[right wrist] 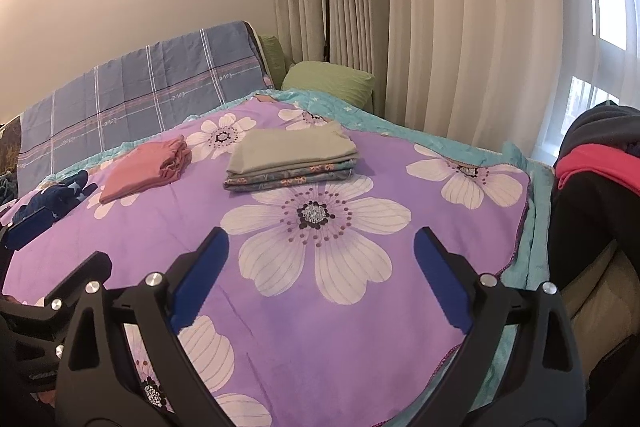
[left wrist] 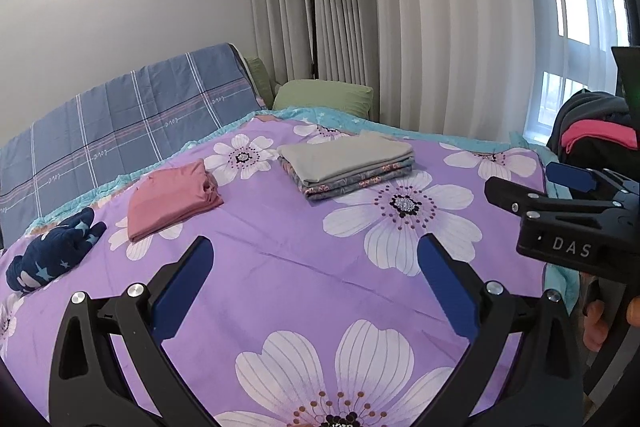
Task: Fold small clothes
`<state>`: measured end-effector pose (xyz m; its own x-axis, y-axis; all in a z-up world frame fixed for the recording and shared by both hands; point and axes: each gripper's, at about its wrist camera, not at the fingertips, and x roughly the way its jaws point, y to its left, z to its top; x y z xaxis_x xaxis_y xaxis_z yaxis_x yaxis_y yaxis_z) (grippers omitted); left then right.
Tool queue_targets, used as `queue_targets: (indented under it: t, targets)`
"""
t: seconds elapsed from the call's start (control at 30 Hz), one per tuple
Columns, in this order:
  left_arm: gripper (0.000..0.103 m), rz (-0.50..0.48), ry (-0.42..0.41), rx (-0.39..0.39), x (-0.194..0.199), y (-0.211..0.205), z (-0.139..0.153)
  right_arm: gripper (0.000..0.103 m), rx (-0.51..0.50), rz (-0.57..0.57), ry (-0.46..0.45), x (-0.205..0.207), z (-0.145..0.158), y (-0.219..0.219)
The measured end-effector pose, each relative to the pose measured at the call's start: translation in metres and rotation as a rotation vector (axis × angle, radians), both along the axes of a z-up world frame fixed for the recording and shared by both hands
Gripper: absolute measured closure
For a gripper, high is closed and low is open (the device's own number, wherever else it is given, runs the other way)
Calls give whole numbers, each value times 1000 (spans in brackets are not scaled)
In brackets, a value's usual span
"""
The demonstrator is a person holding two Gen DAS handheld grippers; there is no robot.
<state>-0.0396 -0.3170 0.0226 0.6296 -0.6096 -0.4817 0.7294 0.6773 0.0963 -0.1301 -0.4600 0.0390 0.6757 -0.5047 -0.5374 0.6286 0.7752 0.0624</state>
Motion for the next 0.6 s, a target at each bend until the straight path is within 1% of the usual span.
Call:
queue_targets:
  t: [0.27, 0.6]
  targets:
    - [1, -3, 15, 8, 0, 1, -3, 8, 2, -8, 0, -1, -2, 2]
    - [1, -12, 15, 18, -2, 1, -5, 8, 1, -10, 12, -1, -7, 0]
